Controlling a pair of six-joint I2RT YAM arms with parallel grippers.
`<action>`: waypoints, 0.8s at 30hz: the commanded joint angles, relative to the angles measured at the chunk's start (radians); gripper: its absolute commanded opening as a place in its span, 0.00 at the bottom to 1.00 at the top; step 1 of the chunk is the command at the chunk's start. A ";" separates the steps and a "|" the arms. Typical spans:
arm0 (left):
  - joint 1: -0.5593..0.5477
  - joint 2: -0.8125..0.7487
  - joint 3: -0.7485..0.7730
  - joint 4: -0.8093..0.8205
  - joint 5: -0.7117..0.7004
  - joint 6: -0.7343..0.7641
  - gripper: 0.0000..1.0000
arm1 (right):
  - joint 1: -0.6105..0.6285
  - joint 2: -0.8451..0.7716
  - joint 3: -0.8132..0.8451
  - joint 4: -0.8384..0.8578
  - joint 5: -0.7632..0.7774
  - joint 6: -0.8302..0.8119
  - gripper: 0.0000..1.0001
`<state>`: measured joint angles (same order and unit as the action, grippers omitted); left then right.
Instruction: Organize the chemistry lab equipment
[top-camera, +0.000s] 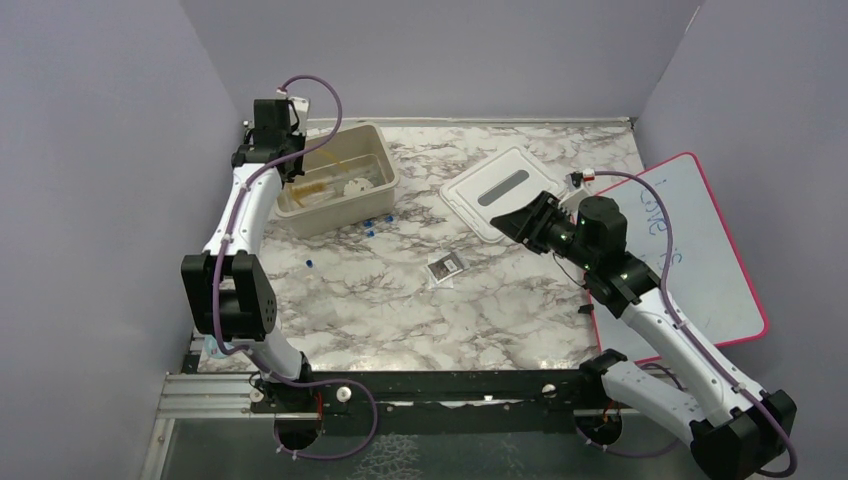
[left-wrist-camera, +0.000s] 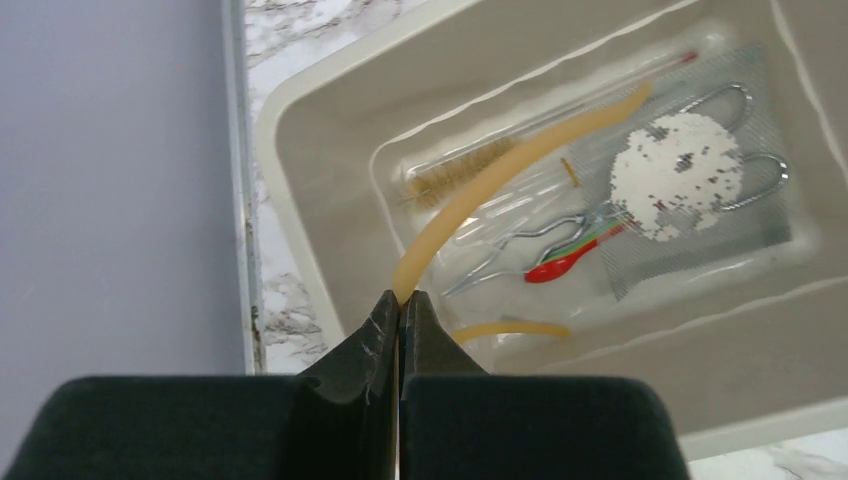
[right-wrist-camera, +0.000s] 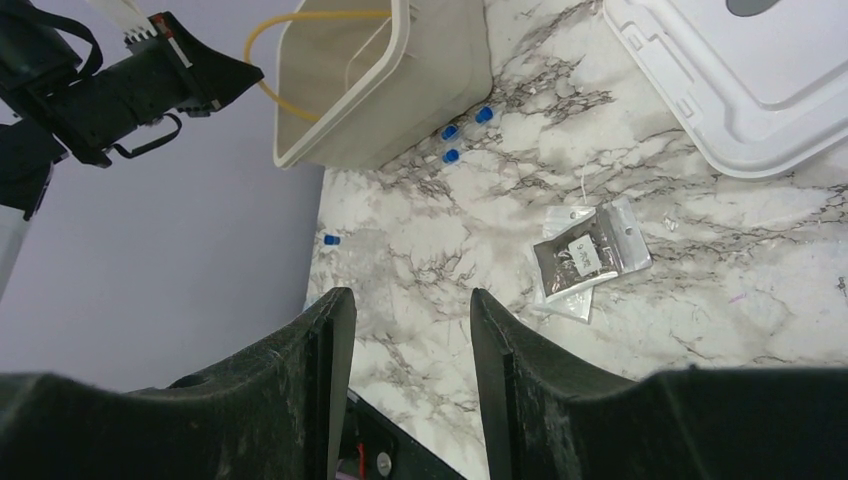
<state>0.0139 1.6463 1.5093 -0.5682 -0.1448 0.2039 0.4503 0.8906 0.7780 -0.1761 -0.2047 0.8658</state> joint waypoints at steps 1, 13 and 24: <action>0.003 0.038 0.049 -0.003 0.169 -0.001 0.00 | 0.000 0.011 -0.006 -0.003 -0.008 0.009 0.50; 0.003 0.166 0.148 -0.032 0.031 -0.062 0.20 | -0.001 0.006 -0.009 -0.011 0.013 0.006 0.50; 0.003 0.134 0.239 -0.070 0.019 -0.113 0.55 | -0.001 0.023 -0.007 -0.010 0.012 -0.001 0.50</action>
<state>0.0139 1.8256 1.6913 -0.6304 -0.1276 0.1265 0.4503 0.9039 0.7780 -0.1761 -0.2039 0.8669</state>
